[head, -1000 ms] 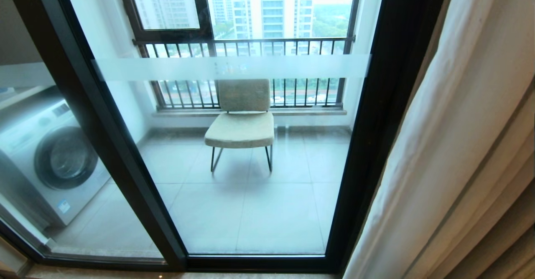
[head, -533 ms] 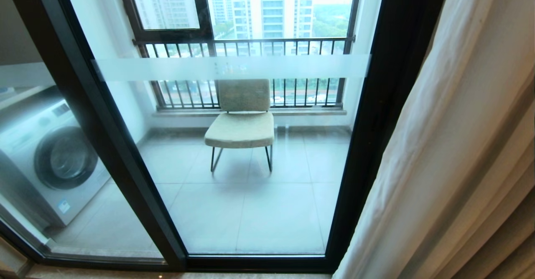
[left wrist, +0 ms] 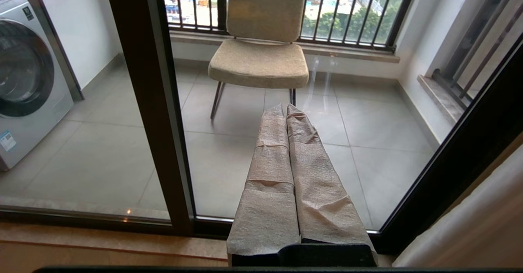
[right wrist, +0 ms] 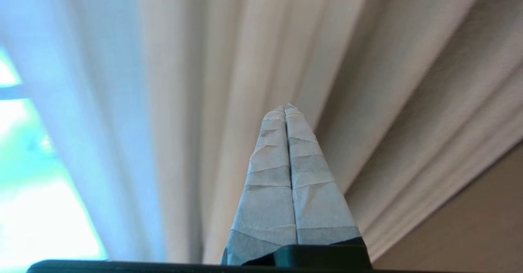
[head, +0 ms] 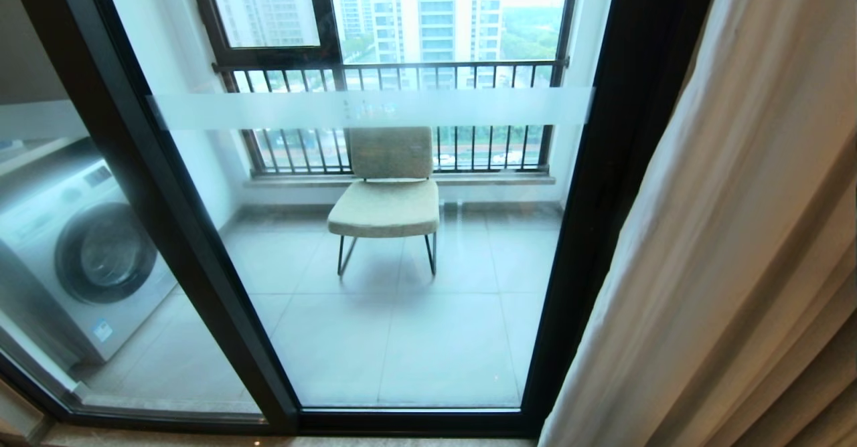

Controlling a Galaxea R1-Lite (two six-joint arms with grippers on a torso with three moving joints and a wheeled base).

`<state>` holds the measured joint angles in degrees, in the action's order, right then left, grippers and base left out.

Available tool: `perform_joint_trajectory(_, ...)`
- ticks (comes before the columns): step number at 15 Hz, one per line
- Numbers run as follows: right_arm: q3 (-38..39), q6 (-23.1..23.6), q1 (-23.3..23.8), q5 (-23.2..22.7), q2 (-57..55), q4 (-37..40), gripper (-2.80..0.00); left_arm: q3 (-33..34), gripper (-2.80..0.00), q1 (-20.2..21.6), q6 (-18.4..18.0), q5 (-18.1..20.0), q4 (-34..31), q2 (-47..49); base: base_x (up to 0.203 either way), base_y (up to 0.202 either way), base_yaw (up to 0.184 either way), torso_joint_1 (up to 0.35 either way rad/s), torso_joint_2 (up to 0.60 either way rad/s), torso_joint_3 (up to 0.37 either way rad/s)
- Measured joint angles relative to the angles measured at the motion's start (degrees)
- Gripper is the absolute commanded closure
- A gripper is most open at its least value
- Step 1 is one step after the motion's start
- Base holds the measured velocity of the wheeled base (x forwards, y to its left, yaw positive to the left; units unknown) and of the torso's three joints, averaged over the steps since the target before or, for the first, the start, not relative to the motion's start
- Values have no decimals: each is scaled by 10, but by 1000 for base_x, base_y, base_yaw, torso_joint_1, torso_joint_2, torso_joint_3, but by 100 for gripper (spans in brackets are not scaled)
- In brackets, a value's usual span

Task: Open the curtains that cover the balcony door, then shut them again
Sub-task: Close the inner curtains on both sides

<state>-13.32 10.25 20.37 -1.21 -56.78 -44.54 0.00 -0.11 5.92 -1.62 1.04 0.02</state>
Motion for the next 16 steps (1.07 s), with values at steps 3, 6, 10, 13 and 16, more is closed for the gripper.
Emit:
perform_joint_trajectory(3, 17, 0, -60, 2, 51, 49, 0, 0, 0, -1, 0, 0, 0, 0, 0, 0, 0, 0, 0, 0)
perform_joint_trajectory(6, 47, -3, -126, 2, 103, 65, 0, 0, 0, 0, 0, 0, 0, 0, 0, 0, 0, 0, 0, 0)
perform_joint_trajectory(10, 117, -6, -180, 1, 190, 93, 0, 0, 0, 0, 0, 0, 0, 0, 0, 0, 0, 0, 0, 0)
perform_joint_trajectory(13, 129, -27, -203, 3, 272, 204, 0, 0, 0, 0, 0, 0, 0, 0, 0, 0, 0, 0, 0, 0)
perform_joint_trajectory(16, 132, -38, -207, 5, 365, 322, 0, 0, 0, 0, 0, 0, 0, 0, 0, 0, 0, 0, 0, 0)
